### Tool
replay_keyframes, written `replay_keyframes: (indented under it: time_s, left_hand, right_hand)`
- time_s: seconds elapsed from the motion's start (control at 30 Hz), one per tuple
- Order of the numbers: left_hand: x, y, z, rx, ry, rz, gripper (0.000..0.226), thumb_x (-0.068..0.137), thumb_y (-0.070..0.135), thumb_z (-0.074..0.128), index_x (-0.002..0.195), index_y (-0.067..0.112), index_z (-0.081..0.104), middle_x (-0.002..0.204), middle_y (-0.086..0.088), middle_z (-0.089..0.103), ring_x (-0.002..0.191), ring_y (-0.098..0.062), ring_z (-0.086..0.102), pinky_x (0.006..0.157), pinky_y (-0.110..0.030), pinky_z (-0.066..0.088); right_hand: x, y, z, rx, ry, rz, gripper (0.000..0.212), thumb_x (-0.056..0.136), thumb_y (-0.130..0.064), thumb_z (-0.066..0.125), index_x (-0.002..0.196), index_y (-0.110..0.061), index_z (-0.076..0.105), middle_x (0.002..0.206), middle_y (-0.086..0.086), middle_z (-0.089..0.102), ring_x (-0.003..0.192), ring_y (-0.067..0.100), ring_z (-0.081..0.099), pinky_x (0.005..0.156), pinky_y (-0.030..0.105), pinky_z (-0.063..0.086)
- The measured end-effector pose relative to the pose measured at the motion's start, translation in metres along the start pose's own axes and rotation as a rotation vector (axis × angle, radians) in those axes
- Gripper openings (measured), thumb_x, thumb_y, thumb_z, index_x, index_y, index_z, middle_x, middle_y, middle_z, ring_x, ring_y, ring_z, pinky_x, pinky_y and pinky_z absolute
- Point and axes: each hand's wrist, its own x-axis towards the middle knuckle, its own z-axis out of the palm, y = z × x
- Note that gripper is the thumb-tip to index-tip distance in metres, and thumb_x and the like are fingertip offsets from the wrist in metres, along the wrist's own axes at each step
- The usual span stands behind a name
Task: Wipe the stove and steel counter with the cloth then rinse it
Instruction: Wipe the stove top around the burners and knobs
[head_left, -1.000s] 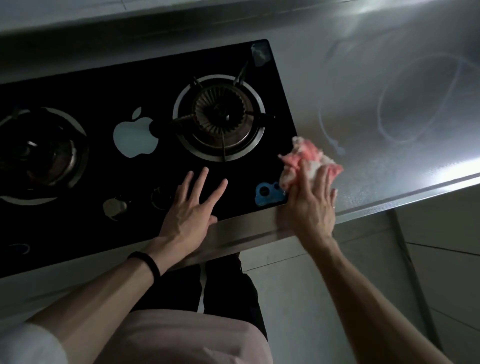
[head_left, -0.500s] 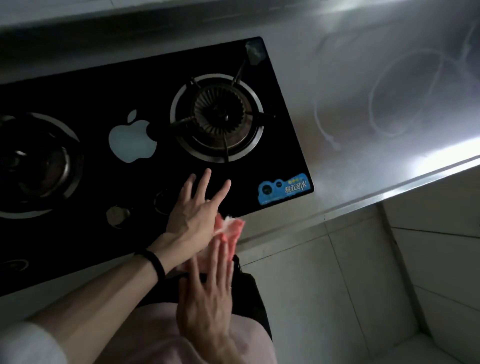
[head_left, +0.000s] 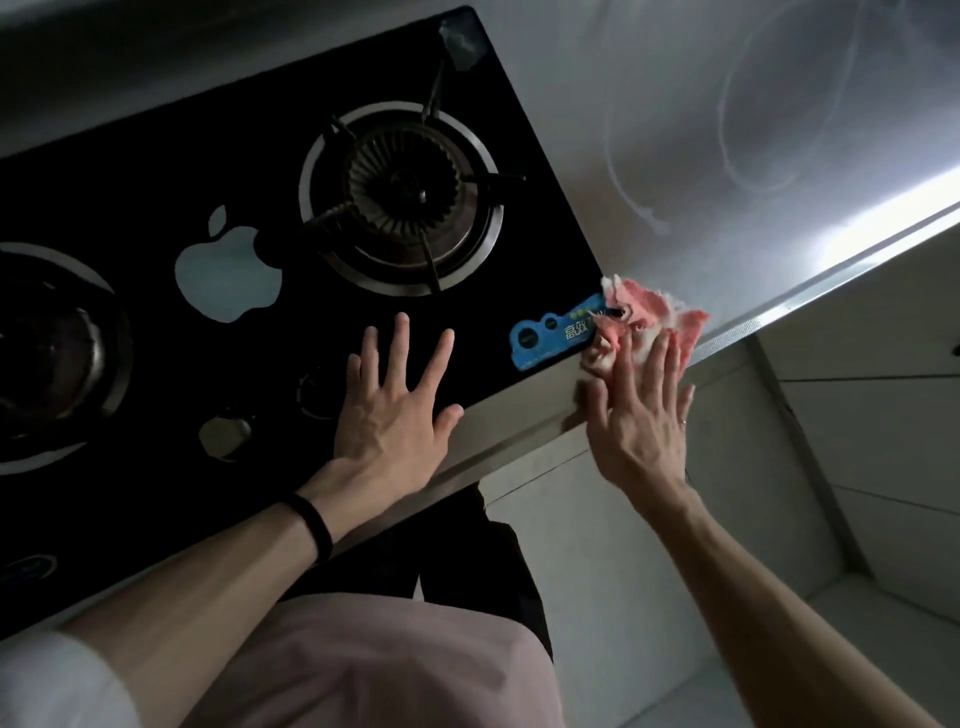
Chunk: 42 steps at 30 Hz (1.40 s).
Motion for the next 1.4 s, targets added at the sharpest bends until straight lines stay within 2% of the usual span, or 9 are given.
replay_keyframes:
  time_s: [0.33,0.47,0.57,0.7,0.87,0.97,1.17,1.3,1.4]
  left_hand:
    - [-0.002,0.005,0.001,-0.036,0.026,-0.007,0.079,0.103,0.059,0.028,0.164,0.036,-0.017,0.172,-0.016,-0.024,0.158,-0.045,-0.014,0.129,-0.059,0.003]
    - [-0.003,0.010,-0.003,-0.022,0.006,-0.027,0.079,0.105,0.059,0.030,0.165,0.033,-0.014,0.172,-0.017,-0.021,0.157,-0.046,-0.012,0.129,-0.059,0.005]
    - [-0.004,0.017,-0.010,-0.060,0.016,-0.021,0.078,0.105,0.053,0.039,0.168,0.024,0.003,0.174,-0.018,-0.004,0.160,-0.043,0.001,0.128,-0.060,0.013]
    - [0.004,0.038,-0.020,-0.150,0.130,0.041,0.071,0.101,0.038,0.057,0.162,0.011,0.034,0.170,-0.022,0.022,0.157,-0.043,0.025,0.123,-0.059,0.032]
    - [0.039,0.077,-0.030,-0.202,0.193,0.072,0.070,0.105,0.039,0.044,0.166,0.014,0.022,0.173,-0.018,0.009,0.161,-0.035,0.012,0.130,-0.047,0.024]
    - [0.068,0.102,-0.036,-0.210,0.247,0.043,0.071,0.105,0.039,0.042,0.166,0.012,0.020,0.173,-0.019,0.007,0.162,-0.034,0.009,0.130,-0.047,0.024]
    - [0.129,0.150,-0.048,-0.197,0.275,-0.224,0.074,0.107,0.042,0.036,0.168,0.011,0.007,0.171,-0.021,0.002,0.161,-0.037,0.007,0.132,-0.045,0.016]
    - [0.140,0.174,-0.046,-0.156,0.332,-0.266,0.068,0.103,0.032,0.048,0.162,0.003,0.030,0.160,-0.023,0.034,0.147,-0.041,0.036,0.121,-0.049,0.037]
    - [0.146,0.181,-0.035,-0.124,0.369,-0.255,0.067,0.103,0.029,0.049,0.161,0.000,0.032,0.165,-0.023,0.032,0.152,-0.041,0.035,0.124,-0.049,0.036]
  right_hand:
    - [-0.108,-0.093,0.076,0.020,0.006,-0.114,0.071,0.110,-0.057,0.023,0.168,-0.024,0.002,0.174,0.013,-0.020,0.161,0.030,-0.020,0.132,0.052,0.001]
    - [-0.059,-0.060,0.038,0.021,0.007,-0.054,0.067,0.111,-0.056,0.015,0.164,-0.025,-0.014,0.167,0.008,-0.036,0.157,0.023,-0.033,0.131,0.051,-0.007]
    - [-0.009,-0.023,-0.005,0.072,-0.035,0.019,0.068,0.110,-0.058,0.015,0.158,-0.033,-0.025,0.167,0.009,-0.037,0.155,0.024,-0.035,0.130,0.056,-0.007]
    - [0.048,0.016,-0.053,-0.002,-0.143,-0.061,0.061,0.105,-0.066,0.008,0.157,-0.052,-0.018,0.169,0.008,-0.030,0.155,0.025,-0.033,0.124,0.057,-0.017]
    - [0.107,0.024,-0.082,-0.179,-0.212,-0.268,0.060,0.104,-0.067,0.004,0.159,-0.054,-0.016,0.167,0.007,-0.036,0.155,0.027,-0.033,0.124,0.067,-0.013]
    - [0.141,0.016,-0.090,-0.191,-0.192,-0.383,0.063,0.099,-0.071,0.000,0.157,-0.056,-0.018,0.167,0.003,-0.038,0.155,0.024,-0.034,0.124,0.064,-0.016]
    - [0.182,0.030,-0.108,-0.196,-0.167,-0.584,0.064,0.096,-0.070,-0.008,0.157,-0.056,-0.019,0.169,0.001,-0.035,0.156,0.019,-0.034,0.124,0.058,-0.019]
    - [0.175,0.064,-0.123,-0.042,-0.108,-0.690,0.057,0.108,-0.058,0.014,0.163,-0.051,0.001,0.176,-0.002,-0.013,0.161,0.013,-0.017,0.129,0.052,-0.009]
    - [0.173,0.067,-0.125,0.112,0.034,-0.687,0.051,0.113,-0.039,0.034,0.162,-0.027,0.035,0.172,0.001,0.026,0.161,0.014,0.019,0.130,0.047,0.024]
